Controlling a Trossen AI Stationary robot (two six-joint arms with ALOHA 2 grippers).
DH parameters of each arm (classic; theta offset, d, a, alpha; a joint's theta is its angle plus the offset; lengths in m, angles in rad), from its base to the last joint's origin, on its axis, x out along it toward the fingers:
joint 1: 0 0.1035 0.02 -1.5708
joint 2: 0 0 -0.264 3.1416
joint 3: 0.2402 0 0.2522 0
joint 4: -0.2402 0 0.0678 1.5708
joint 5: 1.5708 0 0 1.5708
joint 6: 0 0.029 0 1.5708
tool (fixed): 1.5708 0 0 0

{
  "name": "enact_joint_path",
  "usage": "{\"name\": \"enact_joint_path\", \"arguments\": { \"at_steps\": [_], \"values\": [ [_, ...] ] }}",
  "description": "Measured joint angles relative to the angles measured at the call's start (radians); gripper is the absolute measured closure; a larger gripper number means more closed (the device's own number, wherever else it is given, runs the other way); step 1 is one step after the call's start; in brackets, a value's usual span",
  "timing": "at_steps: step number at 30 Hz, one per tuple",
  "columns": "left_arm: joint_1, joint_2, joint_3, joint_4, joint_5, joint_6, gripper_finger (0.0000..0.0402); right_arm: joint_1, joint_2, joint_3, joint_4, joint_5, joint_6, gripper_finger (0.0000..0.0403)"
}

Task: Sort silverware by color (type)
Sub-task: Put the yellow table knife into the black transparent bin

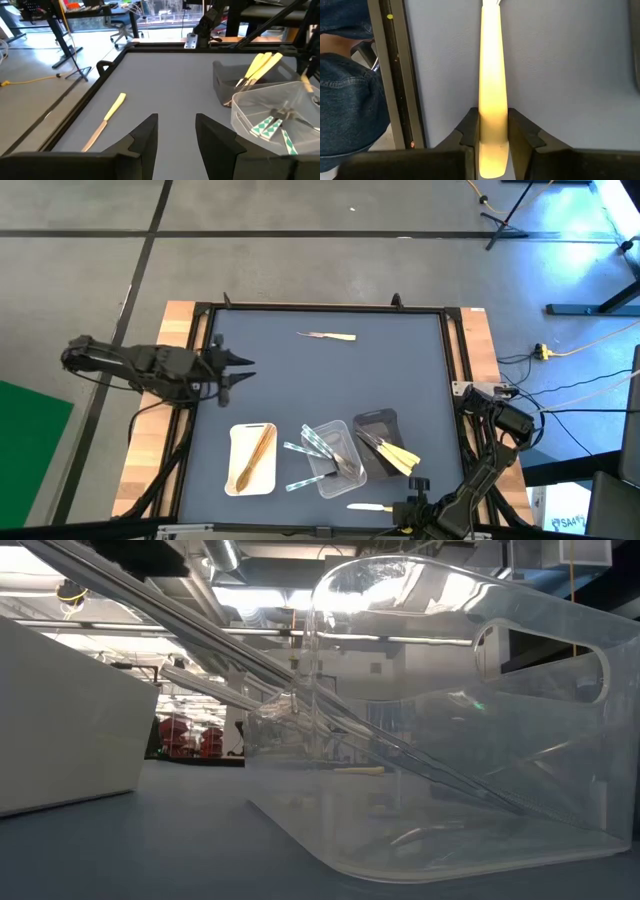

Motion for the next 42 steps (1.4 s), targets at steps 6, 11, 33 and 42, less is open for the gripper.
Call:
{"name": "enact_joint_path", "arguments": {
  "at_steps": [6,11,33,42],
  "values": [
    [-0.012,-0.141,0.0,-0.128,0.0,0.0,0.0276,0.0,0.0,0.0,0.0,-0.014,0.0,0.0346],
    [-0.012,-0.22,-0.001,-0.202,0.005,0.023,0.0276,-0.001,0.0,0.002,-0.002,-0.028,0.0,0.0348],
    [-0.012,-0.545,-0.509,0.251,0.037,0.136,0.0276,-0.026,0.002,0.398,-0.414,-0.144,-0.05,0.0349],
    [-0.011,-0.569,-0.657,0.497,0.056,0.255,0.0276,-0.027,0.001,0.665,-0.659,-0.151,-0.046,0.0349]
  ]
}}
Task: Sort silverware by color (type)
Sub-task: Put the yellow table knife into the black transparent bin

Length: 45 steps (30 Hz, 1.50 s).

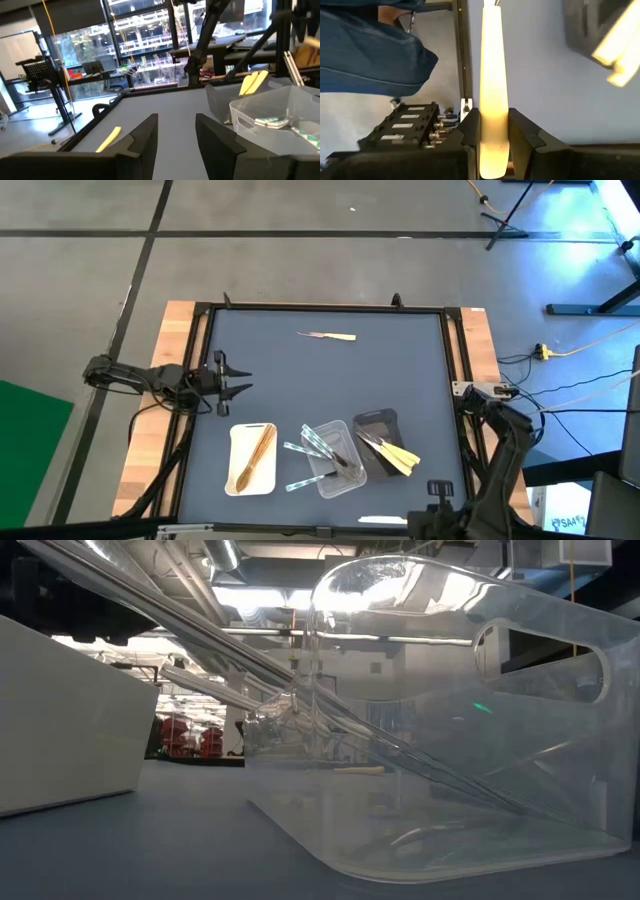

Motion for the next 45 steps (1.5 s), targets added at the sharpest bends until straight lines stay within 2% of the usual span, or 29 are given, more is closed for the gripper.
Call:
{"name": "enact_joint_path", "arguments": {
  "at_steps": [5,12,15,19,24,32,37,45],
  "values": [
    [0.003,0.001,0.0,0.001,0.001,0.03,0.0276,-0.024,-0.027,0.07,-0.007,0.033,0.0,0.0349],
    [0.003,0.001,0.0,-0.001,-0.003,0.05,0.0276,-0.086,-0.112,0.072,-0.007,0.142,0.0,0.0349],
    [0.003,0.001,0.0,-0.002,-0.004,0.049,0.0276,-0.122,-0.144,0.062,-0.003,0.152,-0.007,0.0349],
    [0.003,0.001,0.0,-0.006,-0.004,0.04,0.0276,-0.169,-0.202,-0.029,-0.005,0.141,-0.013,0.0349],
    [0.003,0.001,0.0,-0.028,-0.001,0.025,0.0276,-0.213,-0.298,-0.228,-0.007,0.039,0.003,0.0349],
    [0.003,0.001,0.0,-0.028,0.002,0.002,0.0276,-0.266,-0.467,-0.475,0.004,-0.017,0.234,0.0349],
    [0.003,0.001,0.0,-0.029,0.002,0.003,0.0276,-0.317,-0.49,-0.547,0.077,-0.037,0.343,0.0349],
    [0.003,0.001,0.001,-0.029,0.002,0.003,0.0276,-0.444,-0.489,-0.682,0.298,-0.143,0.333,0.0349]
  ]
}}
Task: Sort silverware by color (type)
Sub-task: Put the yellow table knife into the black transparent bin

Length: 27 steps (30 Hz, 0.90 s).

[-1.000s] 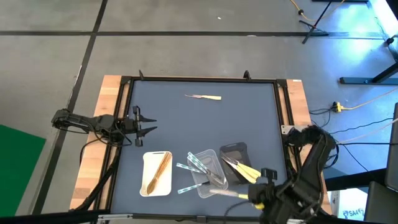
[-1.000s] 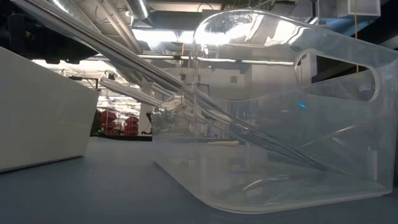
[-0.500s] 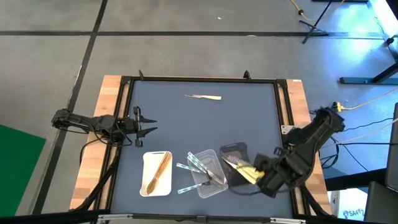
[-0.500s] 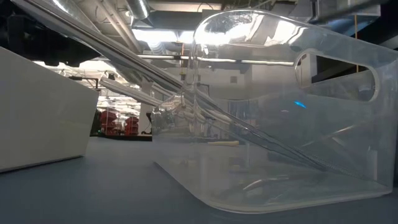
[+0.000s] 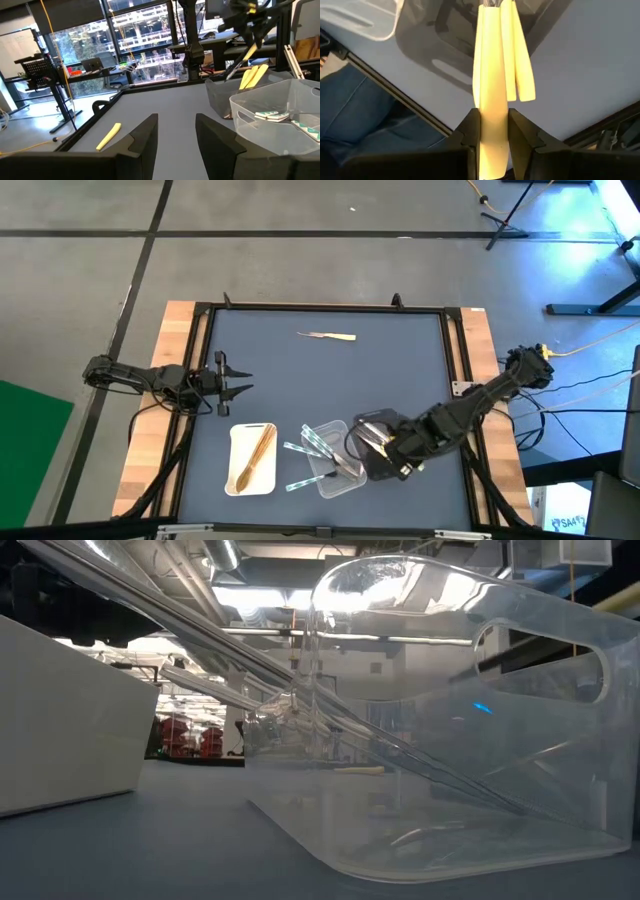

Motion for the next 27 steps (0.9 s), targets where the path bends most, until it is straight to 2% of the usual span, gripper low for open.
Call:
{"name": "enact_joint_path", "arguments": {
  "at_steps": [3,11,18,27],
  "values": [
    [0.0,0.0,0.0,0.0,0.0,0.0,0.0276,-0.049,0.0,-0.027,0.014,-0.031,-0.024,0.0349],
    [0.0,0.0,0.0,0.0,0.0,0.0,0.0276,-0.13,0.0,-0.081,0.074,-0.024,-0.032,0.0349],
    [0.0,0.0,0.0,0.0,0.0,0.001,0.0276,-0.122,0.001,-0.126,0.117,-0.049,-0.053,0.0349],
    [0.0,0.0,0.0,0.0,0.001,-0.001,0.0276,-0.115,0.001,-0.126,0.115,-0.023,-0.085,0.0349]
  ]
}}
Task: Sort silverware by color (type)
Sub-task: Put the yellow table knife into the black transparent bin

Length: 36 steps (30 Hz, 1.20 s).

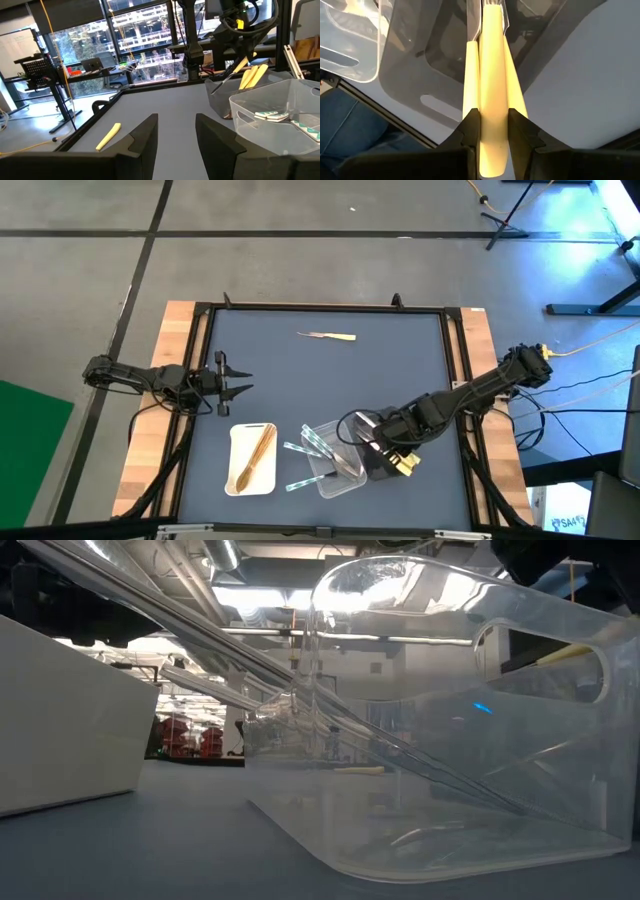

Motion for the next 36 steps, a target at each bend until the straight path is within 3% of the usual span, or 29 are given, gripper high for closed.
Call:
{"name": "enact_joint_path", "arguments": {
  "at_steps": [16,23,30,36],
  "values": [
    [0.0,0.0,0.0,0.0,0.0,-0.003,0.0276,0.153,-0.031,0.0,-0.004,0.027,0.039,0.0349],
    [0.0,0.0,0.0,0.0,0.0,-0.004,0.0276,0.14,-0.029,0.0,0.003,0.03,0.06,0.0349],
    [0.0,0.0,0.0,0.0,0.0,-0.004,0.0276,0.117,0.02,0.0,0.01,-0.036,0.058,0.0349],
    [0.0,0.0,0.0,0.0,0.0,-0.004,0.0276,0.108,0.041,0.0,0.009,-0.007,0.058,0.0349]
  ]
}}
